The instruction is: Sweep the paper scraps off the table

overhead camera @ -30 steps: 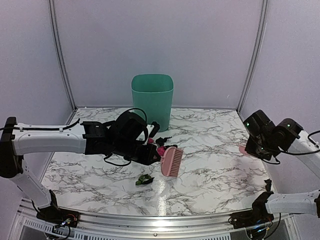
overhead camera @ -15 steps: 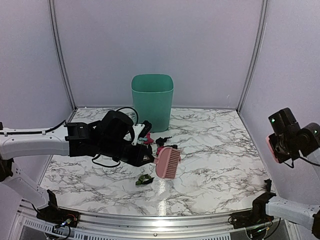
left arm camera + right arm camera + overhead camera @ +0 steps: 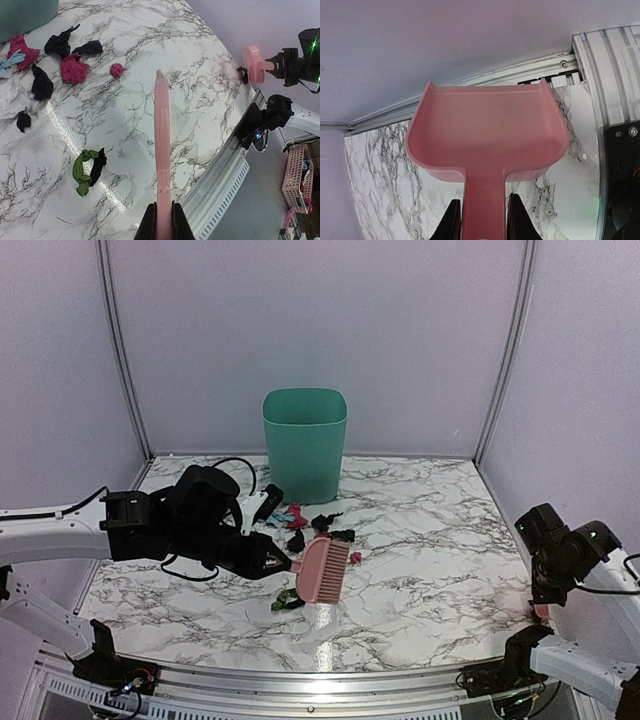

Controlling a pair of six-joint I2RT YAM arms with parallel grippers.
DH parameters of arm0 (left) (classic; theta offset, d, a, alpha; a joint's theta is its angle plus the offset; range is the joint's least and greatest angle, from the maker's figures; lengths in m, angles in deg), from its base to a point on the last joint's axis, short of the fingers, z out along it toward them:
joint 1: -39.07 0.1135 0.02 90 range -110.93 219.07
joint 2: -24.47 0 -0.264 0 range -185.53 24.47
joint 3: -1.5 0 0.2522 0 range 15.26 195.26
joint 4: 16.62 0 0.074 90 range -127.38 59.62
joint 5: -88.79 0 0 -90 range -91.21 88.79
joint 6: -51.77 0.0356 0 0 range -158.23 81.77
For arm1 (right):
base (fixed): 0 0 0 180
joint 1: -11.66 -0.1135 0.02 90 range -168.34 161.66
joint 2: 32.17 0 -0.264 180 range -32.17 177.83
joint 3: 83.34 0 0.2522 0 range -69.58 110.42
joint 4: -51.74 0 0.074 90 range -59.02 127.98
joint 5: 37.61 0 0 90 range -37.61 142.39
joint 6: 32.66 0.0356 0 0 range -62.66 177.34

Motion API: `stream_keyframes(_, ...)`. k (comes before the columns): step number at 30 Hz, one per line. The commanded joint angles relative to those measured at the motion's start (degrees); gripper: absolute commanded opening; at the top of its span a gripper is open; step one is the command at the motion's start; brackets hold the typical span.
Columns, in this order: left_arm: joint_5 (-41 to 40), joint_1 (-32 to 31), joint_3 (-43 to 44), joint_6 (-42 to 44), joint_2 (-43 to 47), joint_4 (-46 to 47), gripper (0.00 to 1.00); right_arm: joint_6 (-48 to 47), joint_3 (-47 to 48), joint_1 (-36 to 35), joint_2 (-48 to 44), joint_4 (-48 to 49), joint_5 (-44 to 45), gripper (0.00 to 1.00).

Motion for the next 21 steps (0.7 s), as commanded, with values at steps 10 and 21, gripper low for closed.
stream_keyframes(10, -4.92, -0.12, -4.23, -4.35, 4.72, -0.72, 0.0, -12.73, -6.07, 0.76, 7.3, 20.5, -14.17, 0.0)
stream_keyframes(21, -7.78, -0.12, -3.3, -3.31, 3.36, -0.76, 0.0, -15.81, -7.07, -4.82, 15.93, 31.41, -26.88, 0.0)
